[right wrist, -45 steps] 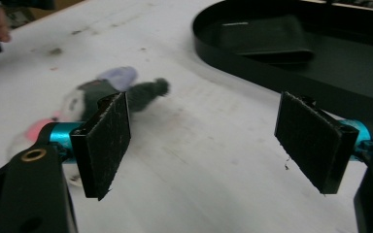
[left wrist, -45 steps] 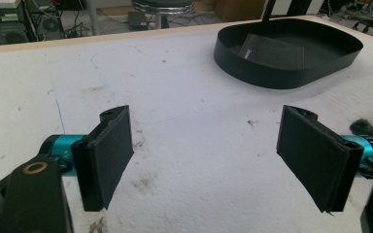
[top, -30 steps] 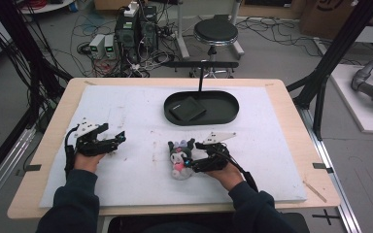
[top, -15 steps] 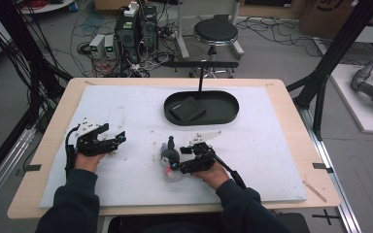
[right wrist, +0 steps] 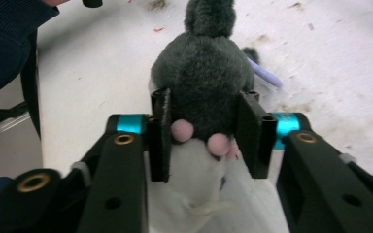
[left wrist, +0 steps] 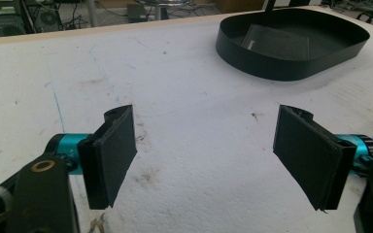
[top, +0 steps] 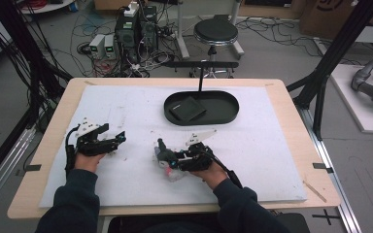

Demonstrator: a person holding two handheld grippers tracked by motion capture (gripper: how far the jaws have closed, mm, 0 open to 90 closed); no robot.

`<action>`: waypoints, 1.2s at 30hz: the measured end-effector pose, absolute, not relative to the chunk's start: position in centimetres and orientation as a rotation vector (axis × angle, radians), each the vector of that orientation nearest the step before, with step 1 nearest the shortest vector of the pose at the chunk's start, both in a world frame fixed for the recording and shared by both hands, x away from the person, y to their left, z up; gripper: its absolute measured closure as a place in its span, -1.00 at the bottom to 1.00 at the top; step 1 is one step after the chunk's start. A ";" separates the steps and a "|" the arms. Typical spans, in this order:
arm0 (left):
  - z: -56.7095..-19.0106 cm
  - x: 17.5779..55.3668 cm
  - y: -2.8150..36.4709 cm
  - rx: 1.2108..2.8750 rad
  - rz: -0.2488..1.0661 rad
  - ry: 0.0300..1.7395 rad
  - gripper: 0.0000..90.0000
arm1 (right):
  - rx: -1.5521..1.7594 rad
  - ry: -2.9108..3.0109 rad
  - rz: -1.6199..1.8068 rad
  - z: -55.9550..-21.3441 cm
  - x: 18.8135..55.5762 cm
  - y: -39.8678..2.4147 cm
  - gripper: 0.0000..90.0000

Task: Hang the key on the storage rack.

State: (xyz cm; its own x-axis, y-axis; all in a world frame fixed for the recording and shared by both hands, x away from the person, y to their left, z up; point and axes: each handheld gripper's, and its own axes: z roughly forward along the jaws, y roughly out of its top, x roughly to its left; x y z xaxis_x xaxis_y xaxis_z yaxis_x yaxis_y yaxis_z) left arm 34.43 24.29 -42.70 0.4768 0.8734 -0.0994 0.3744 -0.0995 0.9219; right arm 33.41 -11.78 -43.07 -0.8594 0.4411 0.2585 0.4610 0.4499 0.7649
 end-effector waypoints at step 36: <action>-42.7 34.4 24.2 1.689 0.604 1.075 -0.47 | -0.976 -3.018 -1.253 -42.2 34.2 -14.7 0.03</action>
